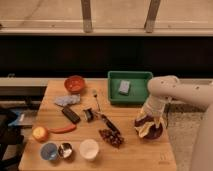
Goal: Place banana in red bowl
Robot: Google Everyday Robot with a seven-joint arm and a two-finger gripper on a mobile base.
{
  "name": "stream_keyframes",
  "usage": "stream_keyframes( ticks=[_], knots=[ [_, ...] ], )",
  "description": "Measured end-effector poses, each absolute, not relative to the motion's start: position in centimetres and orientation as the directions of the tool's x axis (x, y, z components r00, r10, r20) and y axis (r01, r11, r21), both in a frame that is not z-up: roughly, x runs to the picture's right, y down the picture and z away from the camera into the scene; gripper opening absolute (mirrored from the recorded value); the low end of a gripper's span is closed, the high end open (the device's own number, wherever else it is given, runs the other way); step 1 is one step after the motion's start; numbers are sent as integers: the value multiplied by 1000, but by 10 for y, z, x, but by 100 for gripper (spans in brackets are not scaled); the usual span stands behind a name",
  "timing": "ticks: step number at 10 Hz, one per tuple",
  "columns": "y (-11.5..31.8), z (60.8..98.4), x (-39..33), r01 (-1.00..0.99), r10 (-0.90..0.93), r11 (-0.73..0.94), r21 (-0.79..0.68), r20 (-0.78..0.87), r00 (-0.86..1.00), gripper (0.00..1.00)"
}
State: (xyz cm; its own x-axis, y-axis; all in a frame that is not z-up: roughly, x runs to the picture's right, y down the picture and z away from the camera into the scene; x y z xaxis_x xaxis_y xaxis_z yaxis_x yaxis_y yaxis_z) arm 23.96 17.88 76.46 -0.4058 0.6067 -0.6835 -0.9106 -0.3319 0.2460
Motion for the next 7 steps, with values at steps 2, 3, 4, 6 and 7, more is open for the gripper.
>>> stream_keyframes(
  ticks=[2,3,4,6,7],
  knots=[
    [182,771,238,-905,601,-347,248,-682,-417,66],
    [184,771,243,-898,596,-360,252,-679,-429,66],
    [185,772,247,-893,590,-371,253,-678,-437,66],
    [190,780,255,-885,572,-392,251,-687,-448,66],
    [193,784,259,-881,560,-402,248,-695,-451,66]
  ],
)
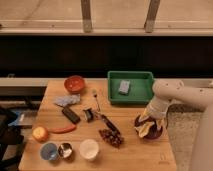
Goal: Place banana in red bowl
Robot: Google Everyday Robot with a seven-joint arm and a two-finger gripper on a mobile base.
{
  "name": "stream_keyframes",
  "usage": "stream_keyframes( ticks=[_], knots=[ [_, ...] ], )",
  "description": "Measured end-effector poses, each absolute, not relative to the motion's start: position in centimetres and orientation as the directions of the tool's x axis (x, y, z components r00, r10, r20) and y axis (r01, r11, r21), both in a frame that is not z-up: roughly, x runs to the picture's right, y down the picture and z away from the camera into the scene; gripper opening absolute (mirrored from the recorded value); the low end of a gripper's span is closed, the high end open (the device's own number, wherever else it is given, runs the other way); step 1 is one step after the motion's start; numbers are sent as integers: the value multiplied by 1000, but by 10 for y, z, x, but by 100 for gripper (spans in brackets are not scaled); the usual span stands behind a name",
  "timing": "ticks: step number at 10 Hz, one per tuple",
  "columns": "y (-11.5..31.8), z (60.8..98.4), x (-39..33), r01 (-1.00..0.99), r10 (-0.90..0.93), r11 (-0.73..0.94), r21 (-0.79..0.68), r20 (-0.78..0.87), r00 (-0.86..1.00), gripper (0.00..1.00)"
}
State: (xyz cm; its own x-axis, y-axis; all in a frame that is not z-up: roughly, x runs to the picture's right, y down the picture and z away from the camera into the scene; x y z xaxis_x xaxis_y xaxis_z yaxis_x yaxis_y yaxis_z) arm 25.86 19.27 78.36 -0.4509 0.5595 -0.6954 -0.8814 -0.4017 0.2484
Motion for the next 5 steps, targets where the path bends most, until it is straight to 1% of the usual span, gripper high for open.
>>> stream_keyframes(
  ticks=[3,4,5],
  knots=[
    [203,797,263,-872,522,-423,246,-721,-457,66],
    [209,800,265,-870,512,-427,247,-727,-458,60],
    [211,800,266,-867,506,-434,245,-730,-460,50]
  ],
)
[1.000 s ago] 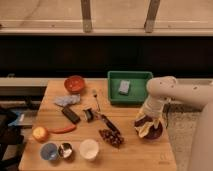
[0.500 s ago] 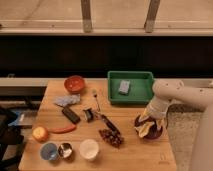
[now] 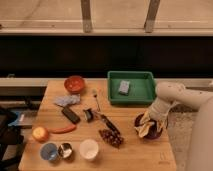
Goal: Place banana in red bowl
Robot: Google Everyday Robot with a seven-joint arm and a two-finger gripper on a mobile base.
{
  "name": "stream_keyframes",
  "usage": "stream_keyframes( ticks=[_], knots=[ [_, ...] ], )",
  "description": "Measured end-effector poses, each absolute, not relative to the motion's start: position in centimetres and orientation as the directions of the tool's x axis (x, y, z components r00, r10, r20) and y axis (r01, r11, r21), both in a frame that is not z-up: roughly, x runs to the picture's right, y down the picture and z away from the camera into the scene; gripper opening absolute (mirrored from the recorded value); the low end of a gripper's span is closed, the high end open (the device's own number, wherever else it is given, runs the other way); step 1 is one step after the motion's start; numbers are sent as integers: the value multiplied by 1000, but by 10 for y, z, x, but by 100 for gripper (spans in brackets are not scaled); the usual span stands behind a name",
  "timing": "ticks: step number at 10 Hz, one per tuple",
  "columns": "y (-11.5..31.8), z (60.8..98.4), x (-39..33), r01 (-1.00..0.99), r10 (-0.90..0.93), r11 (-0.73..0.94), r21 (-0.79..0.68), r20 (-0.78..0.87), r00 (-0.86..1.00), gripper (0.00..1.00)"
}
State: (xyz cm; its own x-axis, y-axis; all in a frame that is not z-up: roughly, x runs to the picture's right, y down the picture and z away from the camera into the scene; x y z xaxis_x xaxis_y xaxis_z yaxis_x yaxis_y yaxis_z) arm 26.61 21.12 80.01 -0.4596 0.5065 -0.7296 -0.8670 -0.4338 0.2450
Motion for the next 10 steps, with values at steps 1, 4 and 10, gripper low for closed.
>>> stream_keyframes(
  ticks=[1,4,10],
  knots=[
    [213,799,266,-866,504,-440,238,-732,-457,40],
    [215,795,266,-866,508,-446,226,-733,-453,11],
    [196,776,248,-898,577,-411,159,-717,-391,0]
  ],
)
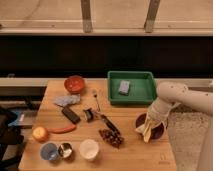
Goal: Place banana in red bowl
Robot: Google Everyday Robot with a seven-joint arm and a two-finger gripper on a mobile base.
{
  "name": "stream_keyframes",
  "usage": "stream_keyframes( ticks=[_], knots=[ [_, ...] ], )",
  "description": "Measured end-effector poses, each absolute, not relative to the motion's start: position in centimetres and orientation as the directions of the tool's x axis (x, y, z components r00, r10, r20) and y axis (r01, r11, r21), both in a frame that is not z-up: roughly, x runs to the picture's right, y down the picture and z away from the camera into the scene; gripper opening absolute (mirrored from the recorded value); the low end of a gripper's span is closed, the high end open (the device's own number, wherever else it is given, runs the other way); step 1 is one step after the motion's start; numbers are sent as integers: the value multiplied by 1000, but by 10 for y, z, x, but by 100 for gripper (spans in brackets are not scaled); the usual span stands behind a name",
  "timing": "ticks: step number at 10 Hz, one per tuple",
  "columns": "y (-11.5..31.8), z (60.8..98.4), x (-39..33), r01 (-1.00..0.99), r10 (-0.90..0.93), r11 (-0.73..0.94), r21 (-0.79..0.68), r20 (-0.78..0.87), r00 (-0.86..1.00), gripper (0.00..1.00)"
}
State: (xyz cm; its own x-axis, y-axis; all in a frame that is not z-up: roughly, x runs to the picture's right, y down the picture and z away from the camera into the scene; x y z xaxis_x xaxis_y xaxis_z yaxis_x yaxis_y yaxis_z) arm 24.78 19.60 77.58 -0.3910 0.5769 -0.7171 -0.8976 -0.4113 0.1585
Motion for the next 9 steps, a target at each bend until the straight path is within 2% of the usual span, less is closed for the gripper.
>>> stream_keyframes(
  ticks=[6,9],
  knots=[
    [116,731,198,-947,729,-312,82,-618,-294,0],
    [75,736,148,-974,788,-224,25,-583,-196,0]
  ],
)
